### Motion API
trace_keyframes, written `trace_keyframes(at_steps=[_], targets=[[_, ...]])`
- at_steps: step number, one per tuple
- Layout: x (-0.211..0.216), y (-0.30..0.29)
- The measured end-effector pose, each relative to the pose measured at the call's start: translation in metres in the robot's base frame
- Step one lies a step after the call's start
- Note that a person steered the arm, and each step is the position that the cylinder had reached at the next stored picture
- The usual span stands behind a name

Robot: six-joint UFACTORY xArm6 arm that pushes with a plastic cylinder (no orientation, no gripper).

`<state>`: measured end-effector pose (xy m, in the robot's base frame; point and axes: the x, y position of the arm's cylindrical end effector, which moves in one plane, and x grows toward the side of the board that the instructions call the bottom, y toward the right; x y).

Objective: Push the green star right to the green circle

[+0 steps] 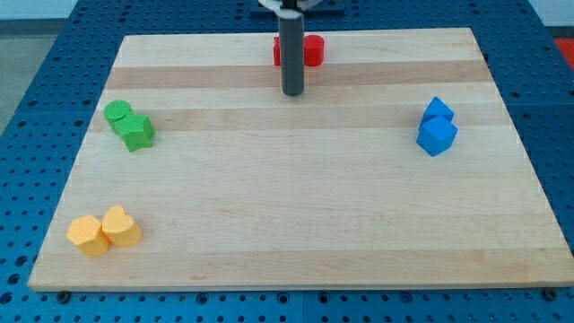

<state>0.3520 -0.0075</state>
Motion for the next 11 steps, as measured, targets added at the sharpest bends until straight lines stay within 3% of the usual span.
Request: trace_keyframes(at_steps=[2,3,5,8,11], targets=[[0.129,-0.038],[0.153,-0.085],[0.133,-0.121],[0.130,-0.237],[0.086,-0.252]])
